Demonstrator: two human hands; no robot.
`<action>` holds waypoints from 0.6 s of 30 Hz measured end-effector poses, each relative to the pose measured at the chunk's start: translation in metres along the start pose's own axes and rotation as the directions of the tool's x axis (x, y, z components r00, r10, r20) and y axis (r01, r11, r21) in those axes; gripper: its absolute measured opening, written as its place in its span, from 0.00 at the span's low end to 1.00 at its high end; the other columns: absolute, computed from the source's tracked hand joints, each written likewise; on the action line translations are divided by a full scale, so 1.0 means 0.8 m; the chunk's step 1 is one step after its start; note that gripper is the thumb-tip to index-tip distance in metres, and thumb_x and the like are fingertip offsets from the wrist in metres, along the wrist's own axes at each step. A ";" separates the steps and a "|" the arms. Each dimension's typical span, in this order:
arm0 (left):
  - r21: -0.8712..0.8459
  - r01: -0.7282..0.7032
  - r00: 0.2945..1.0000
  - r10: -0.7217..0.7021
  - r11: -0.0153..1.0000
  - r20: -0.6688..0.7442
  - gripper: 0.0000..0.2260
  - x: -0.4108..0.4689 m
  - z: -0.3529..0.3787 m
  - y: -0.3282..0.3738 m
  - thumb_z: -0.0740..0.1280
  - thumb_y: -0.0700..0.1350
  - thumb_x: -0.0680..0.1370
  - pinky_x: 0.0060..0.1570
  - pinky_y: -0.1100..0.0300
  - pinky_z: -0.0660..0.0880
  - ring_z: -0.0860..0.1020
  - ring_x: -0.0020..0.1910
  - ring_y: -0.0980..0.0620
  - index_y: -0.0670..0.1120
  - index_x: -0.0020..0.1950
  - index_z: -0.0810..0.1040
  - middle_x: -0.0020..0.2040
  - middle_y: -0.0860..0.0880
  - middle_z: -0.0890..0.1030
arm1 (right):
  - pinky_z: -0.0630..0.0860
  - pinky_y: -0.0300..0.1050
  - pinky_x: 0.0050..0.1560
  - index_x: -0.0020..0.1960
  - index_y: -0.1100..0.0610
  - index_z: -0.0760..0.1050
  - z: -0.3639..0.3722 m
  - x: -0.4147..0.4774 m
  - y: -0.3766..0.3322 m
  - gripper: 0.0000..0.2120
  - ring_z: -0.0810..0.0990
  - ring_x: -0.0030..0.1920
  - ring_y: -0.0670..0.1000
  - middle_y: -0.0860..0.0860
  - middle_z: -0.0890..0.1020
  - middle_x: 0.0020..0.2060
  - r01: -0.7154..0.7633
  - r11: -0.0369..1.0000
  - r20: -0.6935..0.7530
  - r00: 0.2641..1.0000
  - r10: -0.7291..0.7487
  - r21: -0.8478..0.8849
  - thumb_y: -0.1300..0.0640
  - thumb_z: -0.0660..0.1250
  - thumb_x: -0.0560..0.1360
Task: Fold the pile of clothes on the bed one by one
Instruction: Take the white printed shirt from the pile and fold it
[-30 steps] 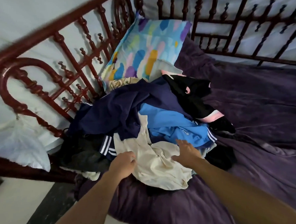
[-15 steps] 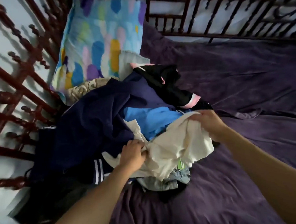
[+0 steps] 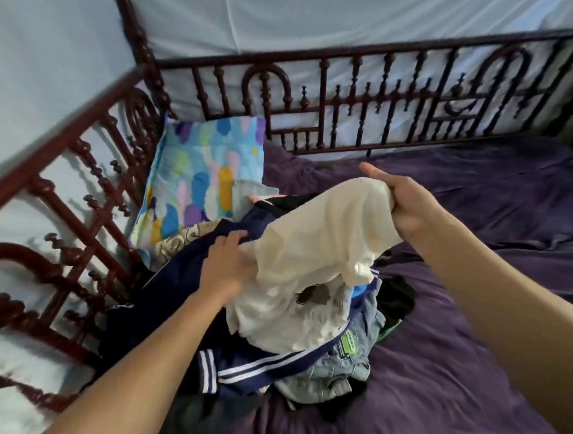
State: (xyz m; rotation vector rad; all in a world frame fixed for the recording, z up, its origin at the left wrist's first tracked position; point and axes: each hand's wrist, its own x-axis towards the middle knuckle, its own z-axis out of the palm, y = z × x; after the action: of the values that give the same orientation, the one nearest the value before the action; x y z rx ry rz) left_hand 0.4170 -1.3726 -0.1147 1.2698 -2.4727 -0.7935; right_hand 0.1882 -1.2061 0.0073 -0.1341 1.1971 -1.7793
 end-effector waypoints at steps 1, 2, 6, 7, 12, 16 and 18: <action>0.076 -0.058 0.996 0.053 0.995 0.071 0.37 -0.021 0.014 0.010 0.72 0.57 0.64 0.60 0.45 0.70 0.68 0.66 0.44 0.56 0.70 0.62 0.66 0.48 0.69 | 0.78 0.43 0.28 0.54 0.54 0.78 0.013 -0.015 0.002 0.06 0.78 0.24 0.49 0.53 0.78 0.23 -0.008 0.999 0.033 0.999 0.007 0.041 0.58 0.63 0.79; 0.139 -0.124 0.984 0.104 0.983 0.142 0.43 -0.045 0.030 0.021 0.72 0.62 0.60 0.61 0.45 0.69 0.66 0.68 0.46 0.59 0.70 0.58 0.68 0.50 0.68 | 0.77 0.43 0.27 0.53 0.55 0.77 0.024 -0.029 0.005 0.06 0.78 0.23 0.50 0.53 0.78 0.23 -0.015 0.997 0.055 0.998 0.011 0.072 0.59 0.62 0.80; 0.115 -0.150 0.970 0.124 0.982 0.210 0.34 -0.115 0.097 0.060 0.67 0.66 0.67 0.58 0.50 0.69 0.70 0.65 0.47 0.52 0.69 0.65 0.65 0.51 0.71 | 0.77 0.44 0.25 0.53 0.55 0.76 0.042 -0.072 0.011 0.06 0.79 0.23 0.52 0.56 0.79 0.25 -0.006 0.994 0.050 0.999 0.000 0.111 0.61 0.61 0.80; 0.013 -0.128 0.983 0.125 0.992 0.132 0.24 -0.118 0.102 0.067 0.66 0.61 0.73 0.54 0.53 0.70 0.74 0.60 0.46 0.49 0.62 0.72 0.59 0.50 0.75 | 0.78 0.45 0.26 0.54 0.55 0.76 0.039 -0.079 0.009 0.06 0.80 0.25 0.52 0.56 0.80 0.26 -0.004 0.994 0.039 0.999 0.000 0.106 0.60 0.61 0.80; -0.602 -0.048 0.996 0.085 0.797 0.033 0.09 -0.077 0.032 0.095 0.64 0.39 0.77 0.36 0.63 0.72 0.77 0.39 0.53 0.46 0.37 0.79 0.35 0.52 0.80 | 0.80 0.47 0.37 0.52 0.58 0.78 -0.019 -0.094 -0.024 0.08 0.79 0.36 0.53 0.56 0.80 0.39 0.177 0.964 -0.250 0.960 -0.124 0.201 0.62 0.60 0.80; -0.591 -0.140 0.978 0.205 0.794 0.044 0.09 -0.035 -0.066 0.128 0.67 0.36 0.74 0.39 0.61 0.72 0.76 0.36 0.55 0.48 0.37 0.79 0.34 0.50 0.81 | 0.75 0.40 0.30 0.51 0.62 0.78 -0.073 -0.097 -0.024 0.07 0.75 0.35 0.52 0.56 0.78 0.42 0.214 0.976 -0.524 0.827 -0.204 -0.042 0.67 0.63 0.76; -0.506 -0.218 0.951 0.298 0.834 0.081 0.07 -0.024 -0.105 0.149 0.70 0.38 0.73 0.40 0.61 0.72 0.76 0.37 0.54 0.49 0.38 0.79 0.36 0.49 0.81 | 0.70 0.36 0.25 0.55 0.60 0.78 -0.071 -0.096 -0.003 0.10 0.73 0.32 0.51 0.54 0.76 0.37 0.110 0.917 -0.496 0.813 -0.305 -0.384 0.64 0.67 0.74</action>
State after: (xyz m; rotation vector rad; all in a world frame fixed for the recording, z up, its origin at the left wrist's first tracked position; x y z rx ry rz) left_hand 0.3857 -1.3302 0.0227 0.6931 -2.2628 -1.3778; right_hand 0.1970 -1.1108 0.0095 0.0559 1.9755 -1.8469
